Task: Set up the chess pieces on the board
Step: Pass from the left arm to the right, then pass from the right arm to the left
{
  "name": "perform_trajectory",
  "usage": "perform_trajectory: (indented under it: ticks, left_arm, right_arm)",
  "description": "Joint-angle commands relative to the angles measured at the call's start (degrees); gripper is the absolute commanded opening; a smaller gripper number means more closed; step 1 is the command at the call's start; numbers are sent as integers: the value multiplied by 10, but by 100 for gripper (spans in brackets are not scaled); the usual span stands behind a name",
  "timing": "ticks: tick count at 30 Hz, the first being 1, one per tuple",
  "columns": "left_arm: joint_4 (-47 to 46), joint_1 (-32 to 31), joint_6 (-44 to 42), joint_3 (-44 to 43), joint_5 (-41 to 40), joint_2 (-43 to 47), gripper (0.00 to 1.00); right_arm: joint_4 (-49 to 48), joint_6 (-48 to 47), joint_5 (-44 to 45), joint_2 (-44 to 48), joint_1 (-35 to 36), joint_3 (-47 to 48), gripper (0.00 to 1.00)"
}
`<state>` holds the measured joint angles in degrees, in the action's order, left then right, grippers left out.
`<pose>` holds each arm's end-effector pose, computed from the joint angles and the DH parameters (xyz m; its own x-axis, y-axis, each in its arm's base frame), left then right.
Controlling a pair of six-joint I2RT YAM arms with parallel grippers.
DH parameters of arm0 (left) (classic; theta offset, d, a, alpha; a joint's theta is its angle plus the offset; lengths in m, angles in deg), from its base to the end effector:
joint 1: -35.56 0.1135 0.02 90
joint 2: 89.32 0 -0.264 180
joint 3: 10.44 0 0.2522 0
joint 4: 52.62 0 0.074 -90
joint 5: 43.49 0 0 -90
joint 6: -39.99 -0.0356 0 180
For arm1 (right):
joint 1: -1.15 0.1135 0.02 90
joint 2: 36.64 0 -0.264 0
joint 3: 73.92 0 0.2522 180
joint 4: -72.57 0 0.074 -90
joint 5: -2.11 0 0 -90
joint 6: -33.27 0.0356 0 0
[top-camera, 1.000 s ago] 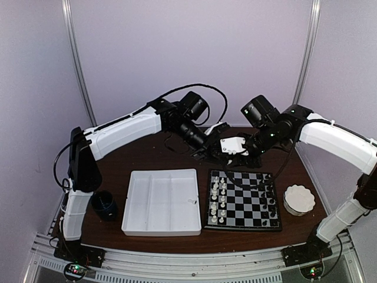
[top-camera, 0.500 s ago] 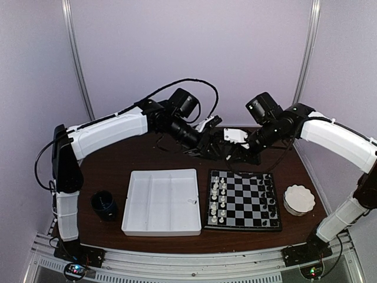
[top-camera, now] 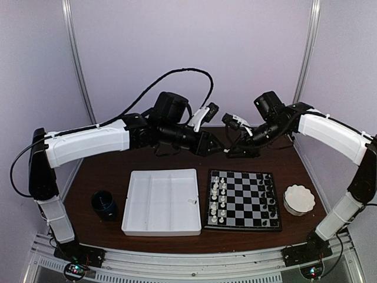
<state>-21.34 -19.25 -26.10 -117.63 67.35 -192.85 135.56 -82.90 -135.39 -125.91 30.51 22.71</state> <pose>0.2366 -0.3575 0.3365 -0.6274 0.2325 -0.7432 0.7560 0.4104 -0.5099 0.2679 0.1808 0.3289 -0.3396 -0.5329 -0.7751 -0.9401 0.1668 0.2972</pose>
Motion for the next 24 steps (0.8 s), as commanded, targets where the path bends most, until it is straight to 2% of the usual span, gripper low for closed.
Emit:
perform_trajectory:
  ticks: [1,12,24]
  left_arm:
    - [-73,-4,-25,-2,-36,-2,38]
    - [-48,-5,-20,-38,-27,-31,27]
    - [-43,-5,-5,-39,-19,-29,30]
  right_arm:
    - [-20,43,-62,-5,-3,5,12]
    - [-27,51,-69,-2,-6,0,12]
    - [-36,65,-81,-9,-18,3,12]
